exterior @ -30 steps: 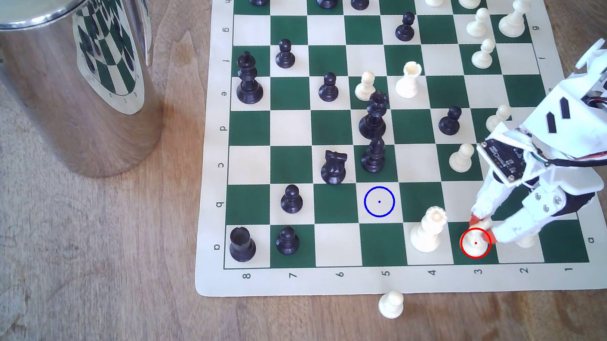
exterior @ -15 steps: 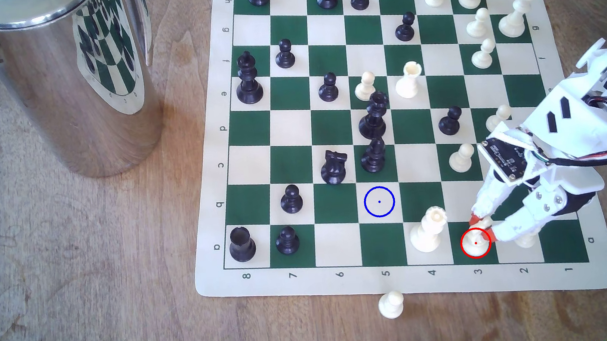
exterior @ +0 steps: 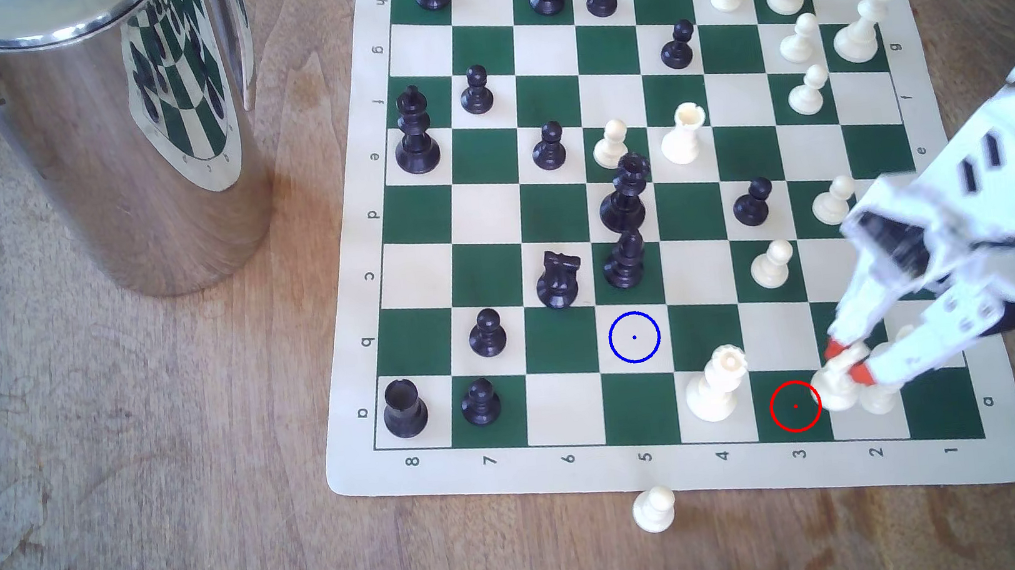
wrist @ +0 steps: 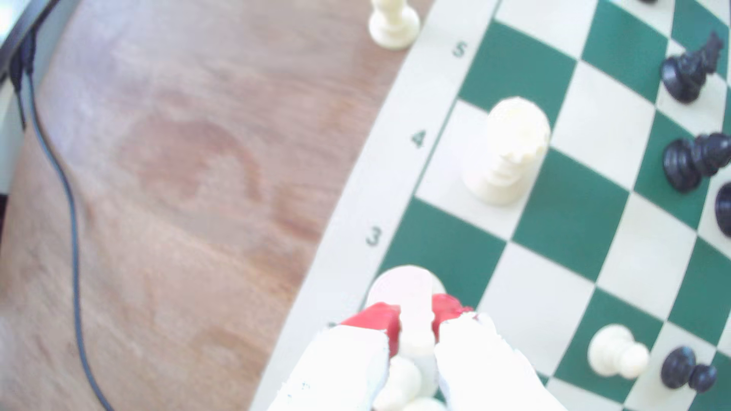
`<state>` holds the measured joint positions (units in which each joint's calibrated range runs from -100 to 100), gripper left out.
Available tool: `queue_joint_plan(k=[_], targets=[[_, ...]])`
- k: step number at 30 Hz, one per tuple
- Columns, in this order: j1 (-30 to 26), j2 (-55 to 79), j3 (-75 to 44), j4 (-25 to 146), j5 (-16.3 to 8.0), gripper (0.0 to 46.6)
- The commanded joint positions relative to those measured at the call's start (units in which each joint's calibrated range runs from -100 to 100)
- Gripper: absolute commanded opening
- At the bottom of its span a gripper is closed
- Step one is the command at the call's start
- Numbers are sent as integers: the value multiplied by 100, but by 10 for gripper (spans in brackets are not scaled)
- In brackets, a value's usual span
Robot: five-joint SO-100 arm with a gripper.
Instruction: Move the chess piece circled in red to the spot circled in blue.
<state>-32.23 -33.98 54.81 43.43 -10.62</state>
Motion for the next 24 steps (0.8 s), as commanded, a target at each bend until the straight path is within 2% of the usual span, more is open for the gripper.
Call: queue_joint_plan(k=[1, 5, 13, 17, 24], targets=[[74, -796, -1111, 317, -156, 2], [497, -728, -1628, 211, -352, 2], [1083, 146, -2317, 39, -527, 2], [1342, 868, -2671, 47, -513, 2], [1404, 2014, -2952, 31, -298, 2]])
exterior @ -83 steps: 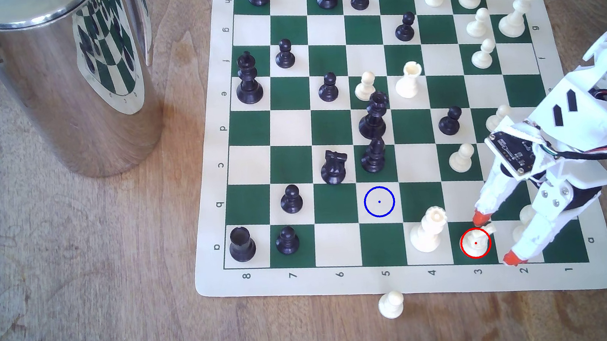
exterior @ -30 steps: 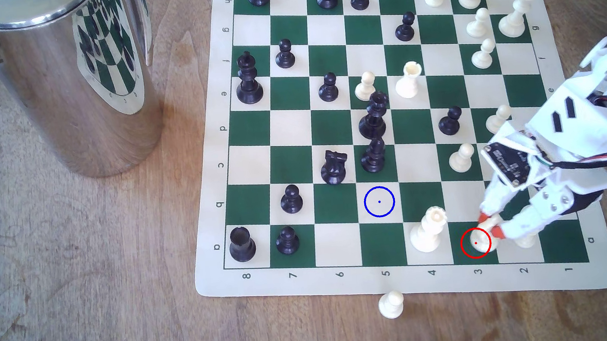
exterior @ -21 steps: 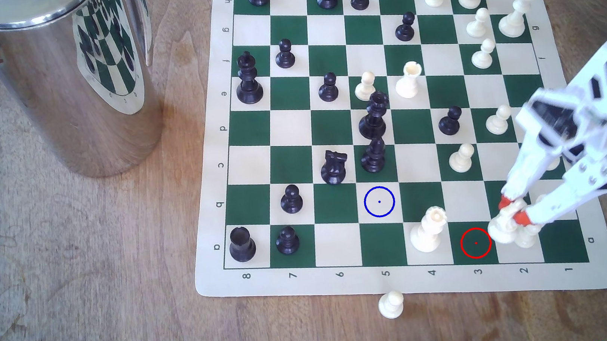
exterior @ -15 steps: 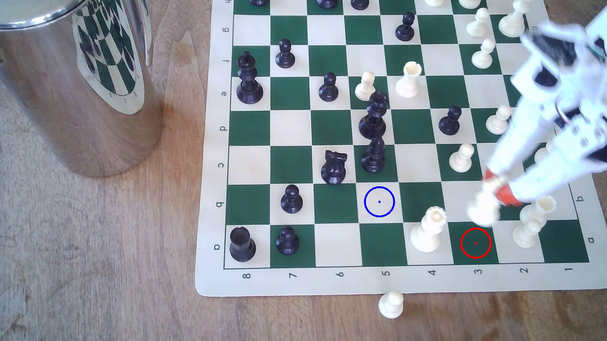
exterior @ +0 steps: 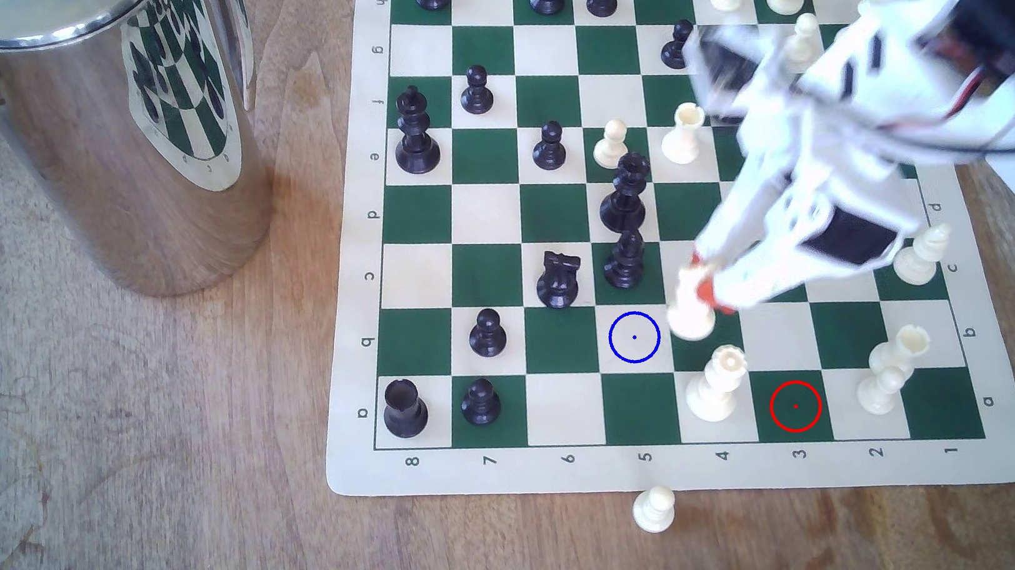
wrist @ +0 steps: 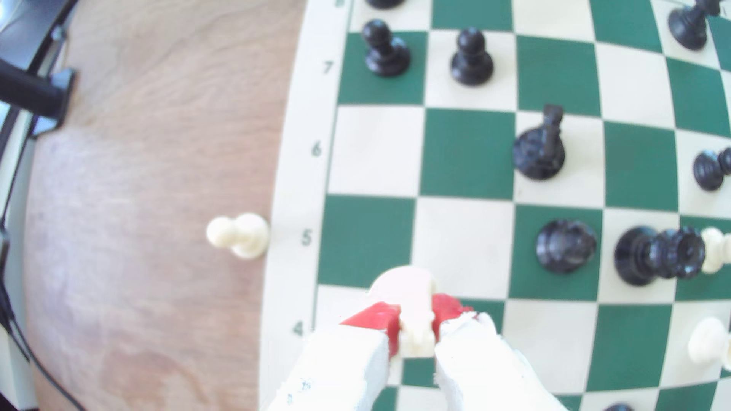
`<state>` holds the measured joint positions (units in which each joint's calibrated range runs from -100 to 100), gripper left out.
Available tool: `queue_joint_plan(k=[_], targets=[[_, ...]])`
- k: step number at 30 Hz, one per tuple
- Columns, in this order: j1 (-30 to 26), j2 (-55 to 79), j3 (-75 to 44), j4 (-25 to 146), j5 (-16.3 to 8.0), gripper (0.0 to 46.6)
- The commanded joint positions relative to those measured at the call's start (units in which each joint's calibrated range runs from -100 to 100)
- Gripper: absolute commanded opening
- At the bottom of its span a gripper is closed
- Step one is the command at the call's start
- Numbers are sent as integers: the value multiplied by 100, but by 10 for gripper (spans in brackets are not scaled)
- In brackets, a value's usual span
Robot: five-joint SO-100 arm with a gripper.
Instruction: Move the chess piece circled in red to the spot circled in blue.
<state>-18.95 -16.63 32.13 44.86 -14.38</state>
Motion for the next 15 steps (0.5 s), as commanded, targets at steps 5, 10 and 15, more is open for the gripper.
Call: queue_joint_plan(k=[5, 10, 15], targets=[[147, 763, -1001, -121, 127, 2], [186, 1120, -1037, -358, 156, 2], [202, 1222, -1001, -457, 166, 2]])
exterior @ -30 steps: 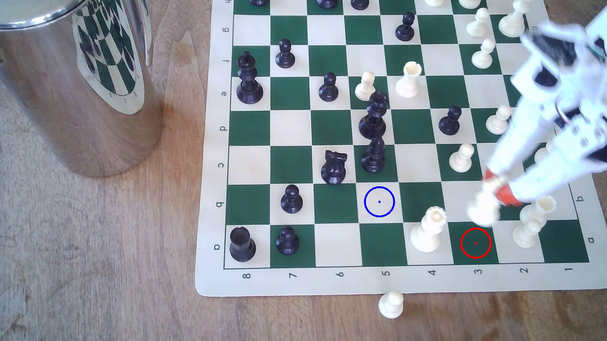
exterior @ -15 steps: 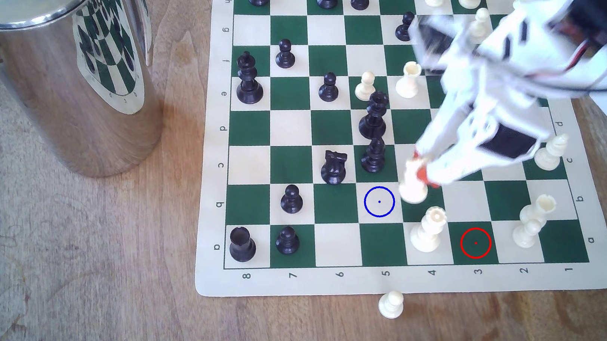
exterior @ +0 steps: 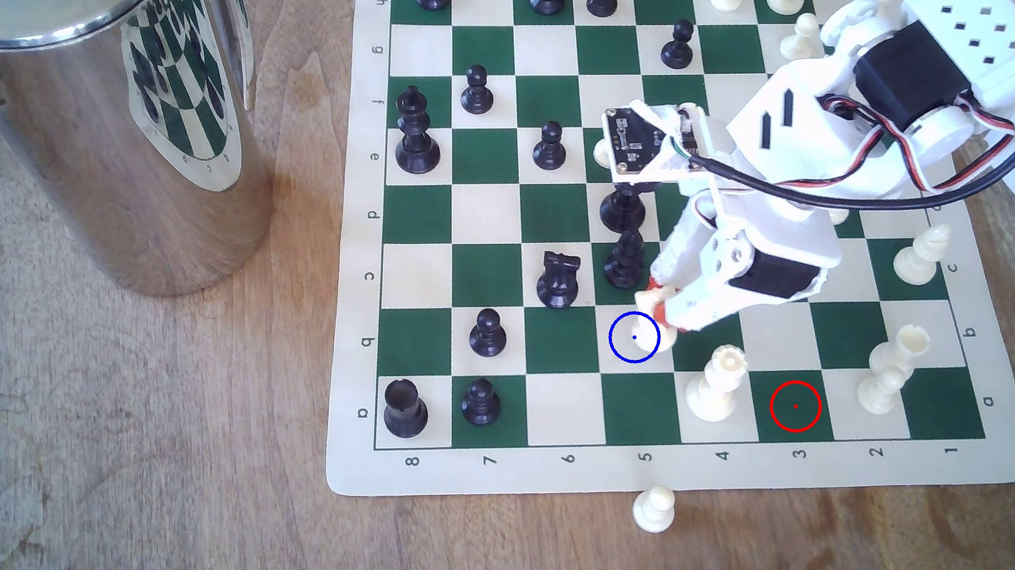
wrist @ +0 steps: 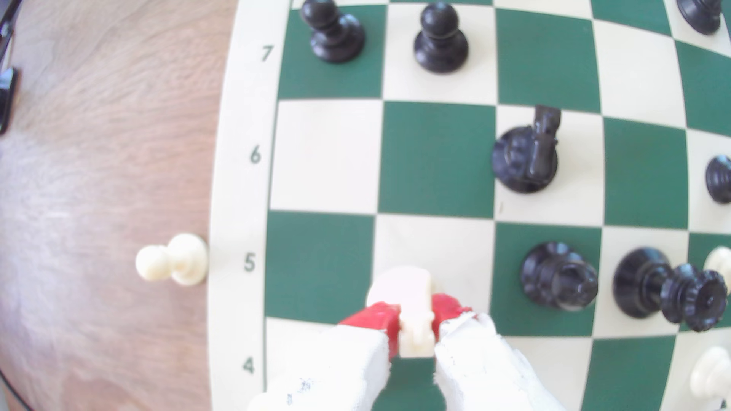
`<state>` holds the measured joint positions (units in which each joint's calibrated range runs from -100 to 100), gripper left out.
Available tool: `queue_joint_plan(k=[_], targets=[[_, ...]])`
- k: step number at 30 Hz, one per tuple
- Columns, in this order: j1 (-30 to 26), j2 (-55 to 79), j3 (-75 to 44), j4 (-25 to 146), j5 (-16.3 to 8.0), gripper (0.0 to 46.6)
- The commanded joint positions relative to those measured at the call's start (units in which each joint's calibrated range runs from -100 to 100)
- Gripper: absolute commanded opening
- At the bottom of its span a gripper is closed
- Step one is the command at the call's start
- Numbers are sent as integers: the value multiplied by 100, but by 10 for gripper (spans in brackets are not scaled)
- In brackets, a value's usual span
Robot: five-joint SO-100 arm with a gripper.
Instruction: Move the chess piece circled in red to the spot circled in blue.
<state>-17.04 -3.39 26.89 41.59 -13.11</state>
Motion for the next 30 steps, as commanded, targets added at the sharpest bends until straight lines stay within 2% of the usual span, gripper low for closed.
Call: queue_joint_plan(k=[1, 30], targets=[[26, -60, -467, -171, 49, 2], [159, 416, -395, -564, 195, 9]])
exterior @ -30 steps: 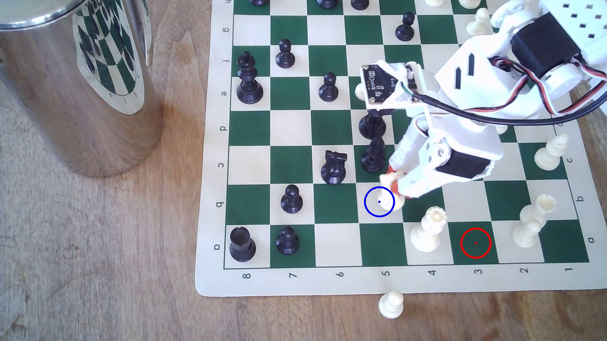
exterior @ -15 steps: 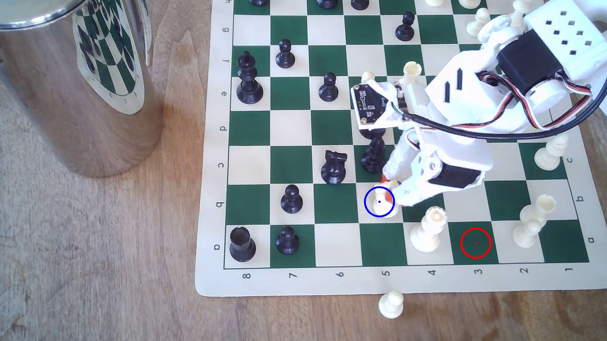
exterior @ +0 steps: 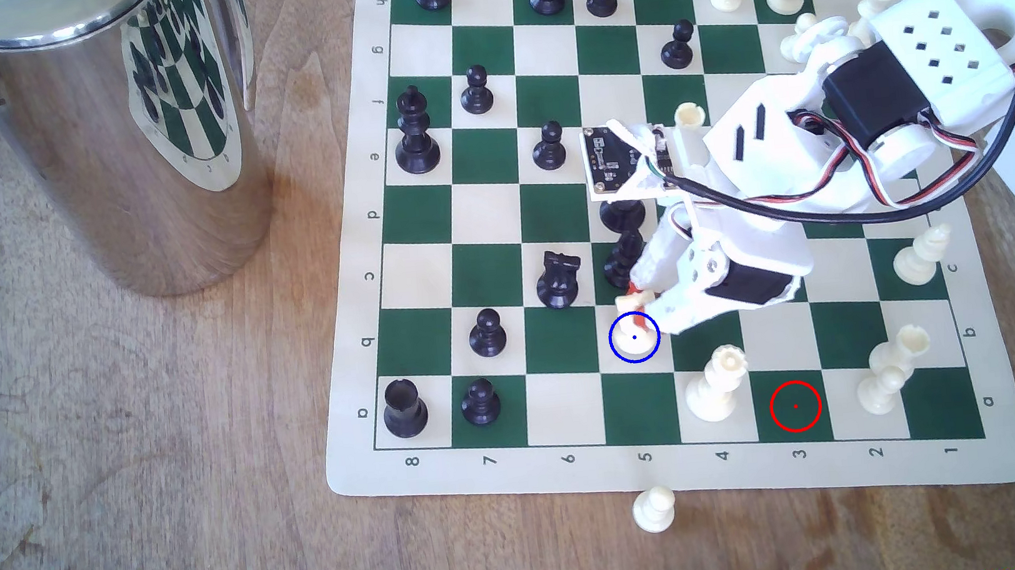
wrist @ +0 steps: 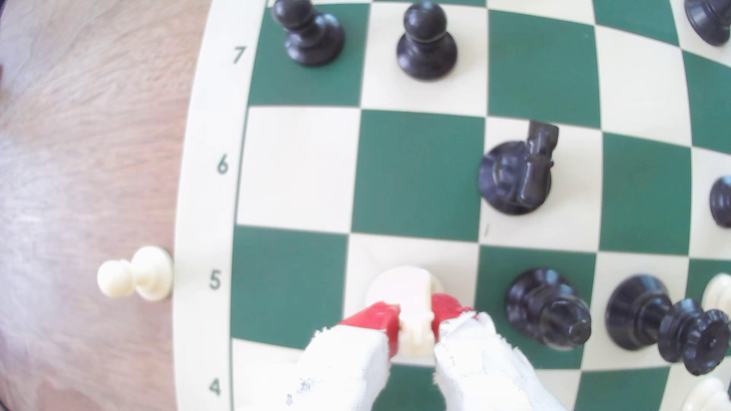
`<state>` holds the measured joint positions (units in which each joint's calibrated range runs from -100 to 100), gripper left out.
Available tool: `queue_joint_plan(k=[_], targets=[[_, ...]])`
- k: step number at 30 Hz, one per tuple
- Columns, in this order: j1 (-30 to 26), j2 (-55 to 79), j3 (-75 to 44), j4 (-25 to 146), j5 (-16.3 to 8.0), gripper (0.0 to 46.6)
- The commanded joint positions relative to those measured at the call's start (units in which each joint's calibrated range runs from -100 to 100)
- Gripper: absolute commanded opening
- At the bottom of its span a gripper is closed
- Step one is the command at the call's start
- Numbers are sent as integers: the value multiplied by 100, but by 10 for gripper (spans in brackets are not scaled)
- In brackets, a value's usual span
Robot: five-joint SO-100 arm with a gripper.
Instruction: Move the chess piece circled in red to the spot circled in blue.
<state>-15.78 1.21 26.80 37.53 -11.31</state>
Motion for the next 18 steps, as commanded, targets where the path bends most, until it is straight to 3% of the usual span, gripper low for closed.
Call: queue_joint_plan(k=[1, 6, 8, 11, 18], targets=[[33, -37, -386, -158, 15, 11], [33, 40, -386, -141, 44, 20], [33, 74, -386, -117, 54, 47], [26, 40, -377, 47, 54, 134], [10, -79, -286, 170, 107, 162]])
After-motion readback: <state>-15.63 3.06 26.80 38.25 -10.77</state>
